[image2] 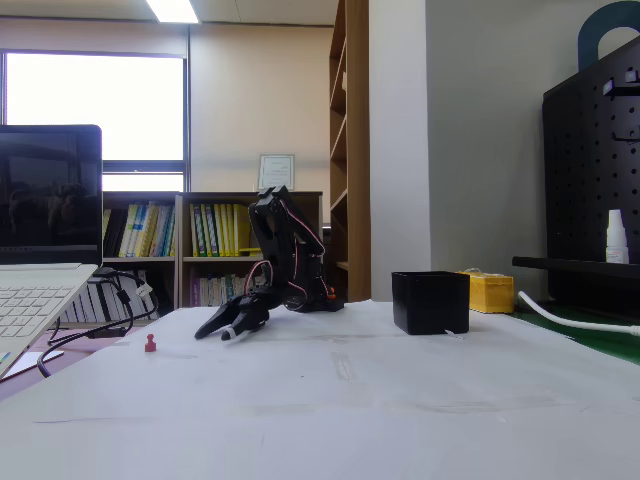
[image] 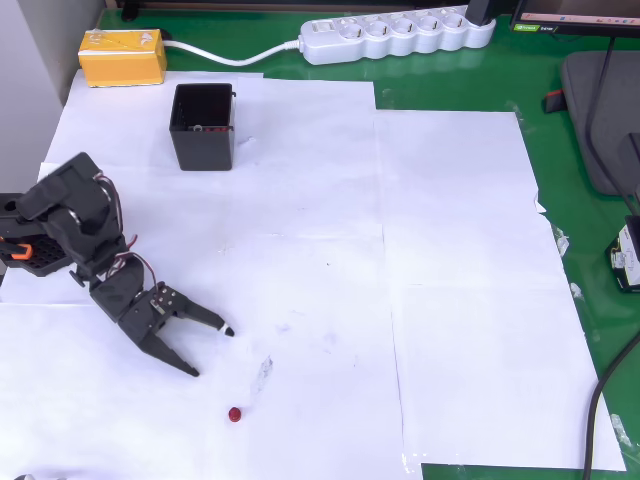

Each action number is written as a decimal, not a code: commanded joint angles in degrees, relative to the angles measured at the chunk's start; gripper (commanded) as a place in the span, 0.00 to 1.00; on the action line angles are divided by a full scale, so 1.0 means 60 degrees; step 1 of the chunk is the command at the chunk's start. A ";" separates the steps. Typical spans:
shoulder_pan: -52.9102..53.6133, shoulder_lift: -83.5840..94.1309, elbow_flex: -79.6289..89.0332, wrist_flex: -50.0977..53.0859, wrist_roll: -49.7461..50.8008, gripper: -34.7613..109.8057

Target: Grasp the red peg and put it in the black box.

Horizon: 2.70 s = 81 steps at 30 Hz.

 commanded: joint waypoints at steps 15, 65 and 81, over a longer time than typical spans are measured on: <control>0.0601 -0.0278 0.2007 0.1860 -0.0249 0.45; -0.0293 -0.0366 0.3706 0.4277 -0.0249 0.45; -0.0103 -0.0322 0.3735 0.4233 -0.0293 0.42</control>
